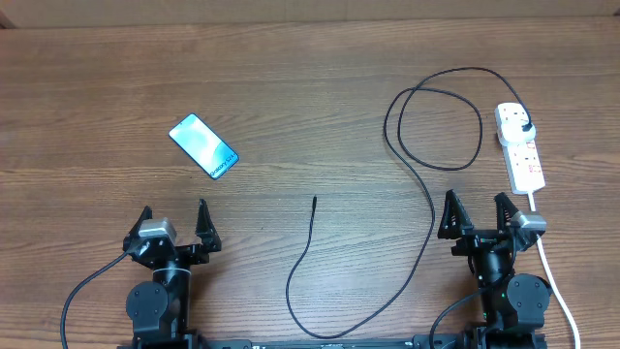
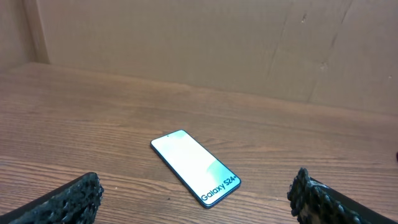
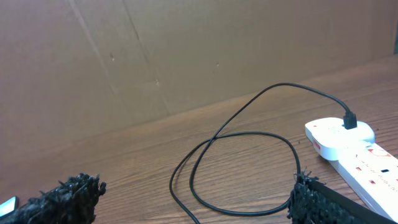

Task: Plug charger to phone and switch on socket

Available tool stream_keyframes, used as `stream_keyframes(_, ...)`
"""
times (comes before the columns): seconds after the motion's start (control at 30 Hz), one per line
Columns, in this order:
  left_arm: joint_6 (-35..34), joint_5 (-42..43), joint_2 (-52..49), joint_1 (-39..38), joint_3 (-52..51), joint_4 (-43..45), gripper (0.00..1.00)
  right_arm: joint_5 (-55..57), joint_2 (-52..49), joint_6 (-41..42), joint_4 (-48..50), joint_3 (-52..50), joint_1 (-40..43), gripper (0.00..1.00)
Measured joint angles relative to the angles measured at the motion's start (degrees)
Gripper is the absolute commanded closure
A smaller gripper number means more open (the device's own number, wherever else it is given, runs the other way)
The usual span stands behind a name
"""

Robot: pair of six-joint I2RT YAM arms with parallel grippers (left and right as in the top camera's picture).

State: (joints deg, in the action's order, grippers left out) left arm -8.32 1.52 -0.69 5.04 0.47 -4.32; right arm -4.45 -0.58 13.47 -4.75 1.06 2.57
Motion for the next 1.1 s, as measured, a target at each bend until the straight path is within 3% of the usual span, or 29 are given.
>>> stream_keyframes(0.8,0.00,0.09,0.00,0.00,0.00,0.09,0.00,0.00,0.00,-0.04,0.02,0.00,0.00,0.00)
stream_keyframes(1.1,0.00,3.98,0.00,0.00,0.00,0.44,0.00,0.00,0.00,0.00,0.00,0.00,0.00,0.00)
